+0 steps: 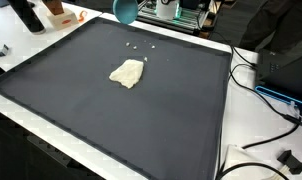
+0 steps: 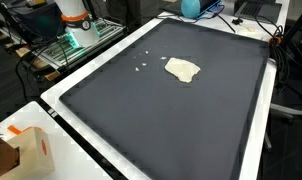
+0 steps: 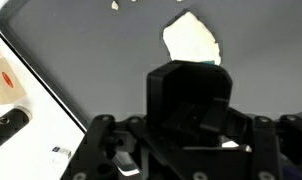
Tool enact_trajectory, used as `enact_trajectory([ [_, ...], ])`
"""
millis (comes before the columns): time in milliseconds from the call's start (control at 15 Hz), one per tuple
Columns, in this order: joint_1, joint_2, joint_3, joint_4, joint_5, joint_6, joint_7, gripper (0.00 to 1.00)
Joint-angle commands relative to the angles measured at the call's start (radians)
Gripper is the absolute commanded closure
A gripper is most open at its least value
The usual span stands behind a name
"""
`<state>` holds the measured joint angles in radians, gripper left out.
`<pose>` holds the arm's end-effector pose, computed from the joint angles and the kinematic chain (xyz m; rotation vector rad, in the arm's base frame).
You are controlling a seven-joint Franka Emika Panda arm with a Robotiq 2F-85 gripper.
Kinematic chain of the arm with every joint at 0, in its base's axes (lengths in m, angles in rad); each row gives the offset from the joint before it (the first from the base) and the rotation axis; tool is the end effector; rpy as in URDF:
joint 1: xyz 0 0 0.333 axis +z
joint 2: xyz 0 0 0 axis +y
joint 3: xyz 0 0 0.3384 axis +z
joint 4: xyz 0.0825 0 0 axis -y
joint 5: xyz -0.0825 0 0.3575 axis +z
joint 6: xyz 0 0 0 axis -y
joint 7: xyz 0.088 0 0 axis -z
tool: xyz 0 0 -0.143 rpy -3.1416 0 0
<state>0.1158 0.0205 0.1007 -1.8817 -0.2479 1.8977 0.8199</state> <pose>0.5358 0.0906 0.4910 2.8333 -0.7582 0.1641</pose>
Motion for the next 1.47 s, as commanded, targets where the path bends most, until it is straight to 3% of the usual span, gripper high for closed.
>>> enact_trajectory([
  [0, -0.048, 0.010, -0.040, -0.007, 0.162, 0.046, -0.233, 0.81],
  [467, -0.146, 0.104, -0.110, -0.010, 0.427, 0.094, -0.793, 0.81],
  [867, -0.245, 0.260, -0.111, 0.032, 0.638, 0.048, -1.249, 0.81],
  [1133, -0.305, 0.354, -0.087, 0.062, 0.750, -0.010, -1.458, 0.81],
  [1400, -0.326, 0.404, -0.074, 0.057, 0.776, 0.005, -1.568, 0.81],
])
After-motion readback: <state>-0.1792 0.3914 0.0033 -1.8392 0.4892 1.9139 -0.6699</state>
